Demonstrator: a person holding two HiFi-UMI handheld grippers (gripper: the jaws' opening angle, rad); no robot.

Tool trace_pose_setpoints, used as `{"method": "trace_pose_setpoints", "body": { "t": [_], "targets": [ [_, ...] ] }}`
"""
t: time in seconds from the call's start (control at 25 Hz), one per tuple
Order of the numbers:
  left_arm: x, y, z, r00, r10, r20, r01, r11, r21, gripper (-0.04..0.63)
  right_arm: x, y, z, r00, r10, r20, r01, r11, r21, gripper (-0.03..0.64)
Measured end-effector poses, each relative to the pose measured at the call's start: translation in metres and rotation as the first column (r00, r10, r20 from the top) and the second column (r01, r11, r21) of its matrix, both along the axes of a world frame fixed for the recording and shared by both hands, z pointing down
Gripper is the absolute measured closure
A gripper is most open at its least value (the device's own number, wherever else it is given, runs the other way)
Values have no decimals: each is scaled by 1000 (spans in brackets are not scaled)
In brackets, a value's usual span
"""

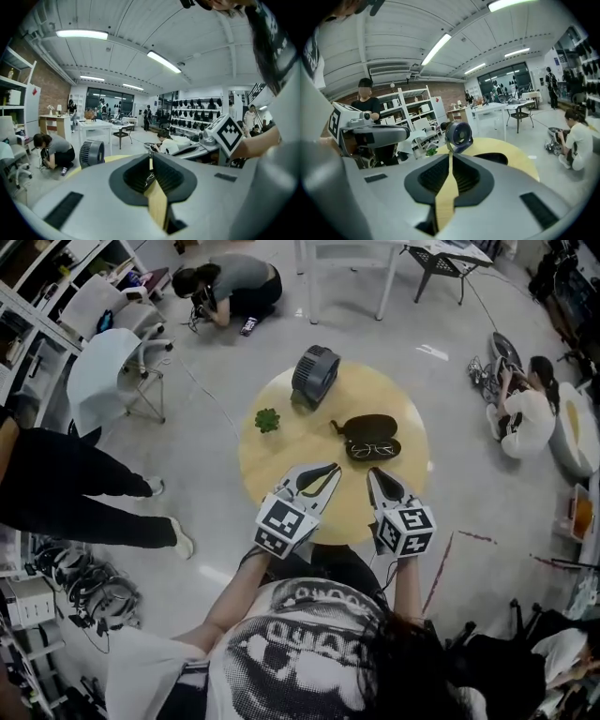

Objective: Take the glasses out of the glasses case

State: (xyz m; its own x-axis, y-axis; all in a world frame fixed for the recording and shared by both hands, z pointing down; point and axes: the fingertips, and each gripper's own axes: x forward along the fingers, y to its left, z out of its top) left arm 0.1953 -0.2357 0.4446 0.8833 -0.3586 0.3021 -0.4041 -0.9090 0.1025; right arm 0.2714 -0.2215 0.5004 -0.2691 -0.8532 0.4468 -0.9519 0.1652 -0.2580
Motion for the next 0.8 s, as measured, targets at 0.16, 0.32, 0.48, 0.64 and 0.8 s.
{"method": "trace_pose_setpoints", "body": {
  "t": [0.16,0.32,0.48,0.64,0.8],
  "targets": [
    [12,-10,5,998,-57,9,57,998,-4,569,19,-17,18,999,-46,0,46,998,-36,598],
    [15,-16,12,994,-105,20,105,994,-11,569,36,-35,40,997,-76,-14,75,994,-84,589],
    [15,-21,15,989,-145,29,146,989,-15,569,52,-49,69,993,-108,-57,98,984,-152,584],
    [12,-29,17,983,-182,35,182,983,-11,569,63,-63,107,974,-187,-128,150,956,-250,572],
    [12,-34,18,977,-208,44,208,978,-16,569,76,-73,138,952,-247,-180,175,924,-339,557]
  ]
}}
